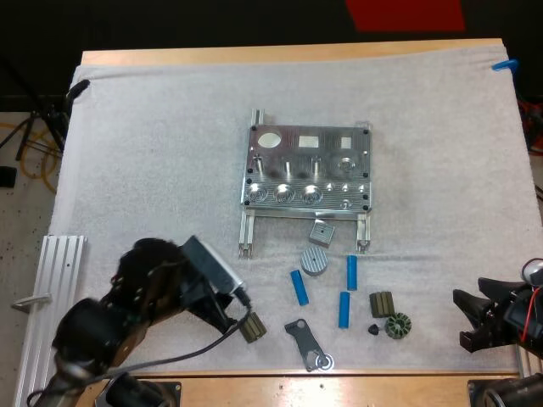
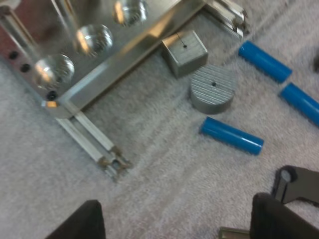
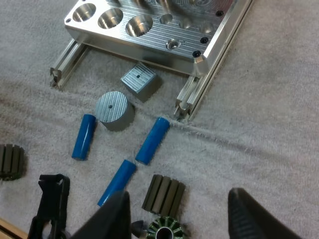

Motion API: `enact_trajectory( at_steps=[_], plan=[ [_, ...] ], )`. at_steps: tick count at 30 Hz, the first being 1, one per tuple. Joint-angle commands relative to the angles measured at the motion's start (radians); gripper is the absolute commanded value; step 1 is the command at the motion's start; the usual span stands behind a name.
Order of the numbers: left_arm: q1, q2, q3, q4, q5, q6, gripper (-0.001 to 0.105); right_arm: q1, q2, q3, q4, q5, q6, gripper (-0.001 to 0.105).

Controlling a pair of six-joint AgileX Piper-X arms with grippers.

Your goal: Load cells from right to left

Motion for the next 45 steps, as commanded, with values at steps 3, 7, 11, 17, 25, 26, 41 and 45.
enact_trajectory(
  at_steps=[3,7,11,17,25,26,41,45],
  plan=[
    [-0.058,0.077,-0.017,-0.010,-0.040,-0.009,0.060,-0.001,0.001,-0.012,0.006,-0.011,-0.005,0.044],
    [-0.119,0.174,-0.030,-0.022,-0.046,-0.074,0.060,-0.001,0.001,-0.012,0.008,-0.011,-0.005,0.044],
    [-0.149,0.264,-0.043,-0.030,-0.031,-0.294,0.060,-0.001,0.001,-0.012,0.008,-0.011,-0.005,0.044],
    [-0.186,0.361,-0.042,-0.054,0.016,-0.510,0.060,-0.001,0.001,-0.012,0.008,-0.011,-0.005,0.044],
    [-0.232,0.454,-0.042,-0.216,0.178,-0.655,0.060,-0.001,0.001,-0.012,0.008,-0.011,-0.010,0.044],
    [-0.232,0.463,-0.042,-0.236,0.190,-0.678,0.060,-0.001,0.001,-0.012,0.008,-0.011,-0.012,0.044],
    [-0.234,0.623,-0.042,-0.277,0.121,-0.794,0.060,-0.001,0.001,-0.012,0.008,-0.011,-0.012,0.044],
    [-0.235,0.690,-0.042,-0.278,0.145,-0.815,0.060,-0.001,0.001,-0.012,0.008,-0.011,-0.012,0.044]
  ],
)
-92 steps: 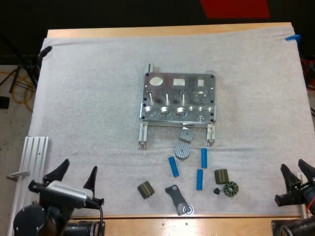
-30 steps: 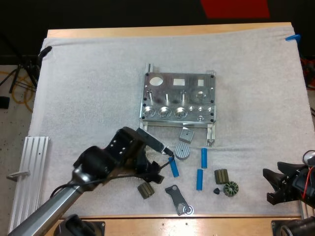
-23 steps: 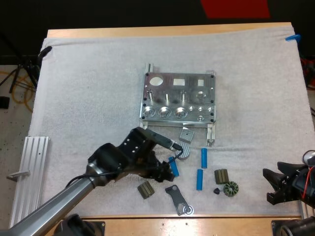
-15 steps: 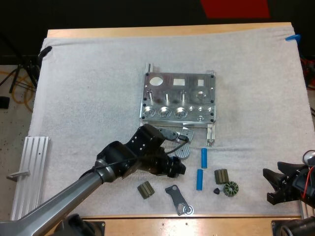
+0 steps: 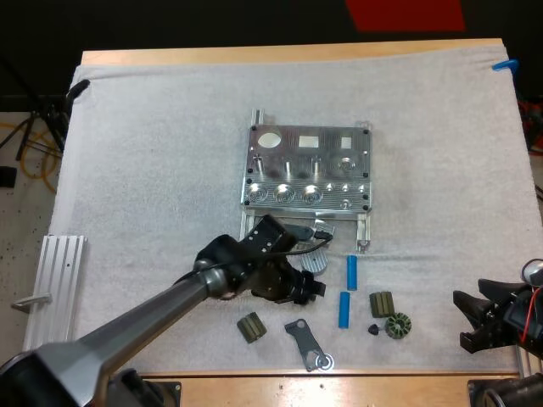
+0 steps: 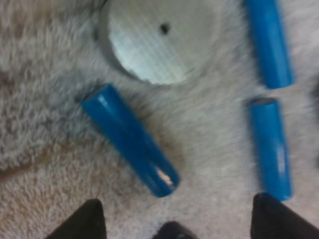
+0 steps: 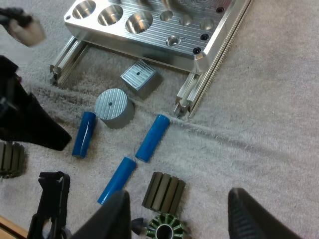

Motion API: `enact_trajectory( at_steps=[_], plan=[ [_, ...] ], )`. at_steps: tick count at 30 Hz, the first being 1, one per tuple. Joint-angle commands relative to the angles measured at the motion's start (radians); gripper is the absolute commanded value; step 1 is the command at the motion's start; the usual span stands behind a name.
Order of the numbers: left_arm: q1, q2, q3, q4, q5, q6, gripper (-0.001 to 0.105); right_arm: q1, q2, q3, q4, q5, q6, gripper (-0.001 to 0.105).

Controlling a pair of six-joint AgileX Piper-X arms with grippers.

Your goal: Load cells from right to left

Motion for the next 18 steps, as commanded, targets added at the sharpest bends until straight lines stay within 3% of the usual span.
enact_trajectory(
  at_steps=[1,11,18],
  plan=[
    [-0.003,0.017,-0.008,-0.009,0.011,-0.018,0.060,-0.001,0.001,-0.012,0.002,-0.011,-0.012,0.044],
    [-0.003,0.088,-0.008,-0.083,0.020,-0.088,0.056,-0.001,0.001,-0.012,0.002,-0.011,-0.012,0.044],
    [-0.003,0.124,-0.008,-0.083,0.014,-0.091,0.055,-0.001,0.001,-0.012,0.000,-0.011,-0.012,0.044]
  ],
)
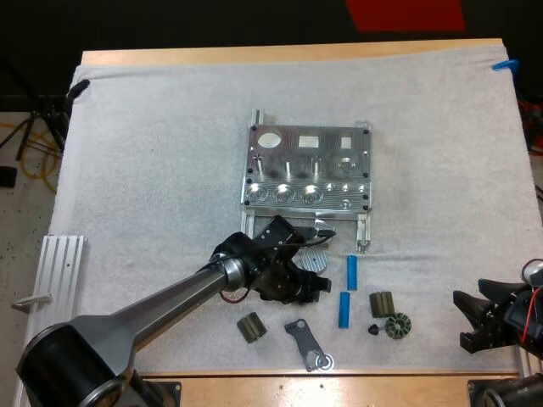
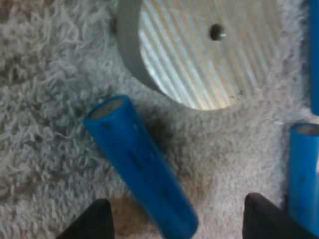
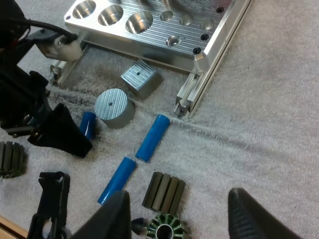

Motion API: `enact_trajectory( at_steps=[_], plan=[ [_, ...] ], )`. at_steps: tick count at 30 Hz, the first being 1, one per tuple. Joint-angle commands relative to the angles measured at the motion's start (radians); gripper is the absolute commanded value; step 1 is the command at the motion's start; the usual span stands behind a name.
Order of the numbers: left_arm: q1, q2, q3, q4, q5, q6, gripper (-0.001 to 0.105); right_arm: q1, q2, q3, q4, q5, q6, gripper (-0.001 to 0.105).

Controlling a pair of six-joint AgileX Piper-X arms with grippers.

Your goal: Load cells from right to left

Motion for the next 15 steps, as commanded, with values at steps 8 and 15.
enact_trajectory(
  at_steps=[8,15],
  plan=[
    [-0.003,0.049,-0.008,-0.019,0.016,-0.044,0.055,0.031,0.001,-0.012,0.000,-0.009,-0.038,0.044],
    [-0.003,0.057,-0.008,-0.021,0.011,-0.035,0.043,0.059,0.001,-0.012,0.000,0.020,-0.052,0.044]
  ],
)
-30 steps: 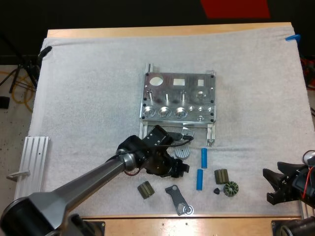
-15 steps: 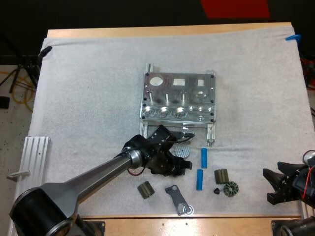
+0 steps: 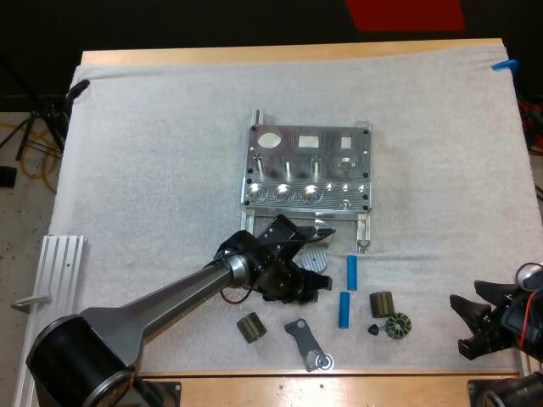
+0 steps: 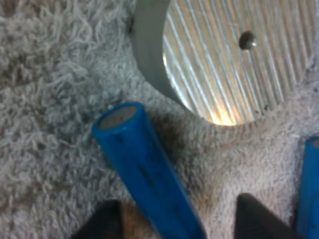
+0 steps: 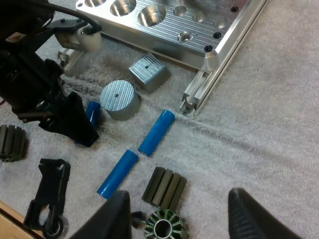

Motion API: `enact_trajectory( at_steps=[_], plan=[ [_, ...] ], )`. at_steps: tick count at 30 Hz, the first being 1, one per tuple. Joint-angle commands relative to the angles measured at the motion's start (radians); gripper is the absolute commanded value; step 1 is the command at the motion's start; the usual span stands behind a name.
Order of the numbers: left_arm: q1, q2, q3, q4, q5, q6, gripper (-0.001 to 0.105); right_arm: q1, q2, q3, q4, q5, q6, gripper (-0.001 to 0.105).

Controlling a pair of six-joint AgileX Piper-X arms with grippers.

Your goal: Load cells from right to left

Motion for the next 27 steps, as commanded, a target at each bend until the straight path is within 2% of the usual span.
enact_trajectory(
  at_steps=[1,5,7,13,15,23,27],
  plan=[
    [-0.003,0.016,0.002,-0.014,-0.004,0.003,0.037,0.001,0.001,-0.012,0.000,0.001,-0.014,0.044],
    [-0.003,0.016,0.002,-0.014,-0.008,0.038,0.019,0.001,0.001,-0.012,0.000,0.001,-0.014,0.044],
    [-0.003,0.016,0.002,-0.014,-0.008,0.051,0.015,0.001,0.001,-0.012,0.000,0.001,-0.014,0.044],
    [-0.003,0.009,0.000,0.002,-0.008,0.101,0.014,0.001,0.001,-0.012,0.000,0.001,-0.014,0.044],
    [-0.003,-0.004,0.001,0.028,-0.032,0.132,0.014,0.001,0.001,-0.012,0.000,0.001,-0.014,0.044],
    [-0.003,-0.123,0.001,0.146,-0.149,0.382,0.014,0.001,0.001,-0.012,0.000,-0.014,-0.014,0.044],
    [-0.003,-0.186,0.001,0.193,-0.181,0.515,0.014,0.001,0.001,-0.012,-0.011,-0.020,-0.014,0.044]
  ],
)
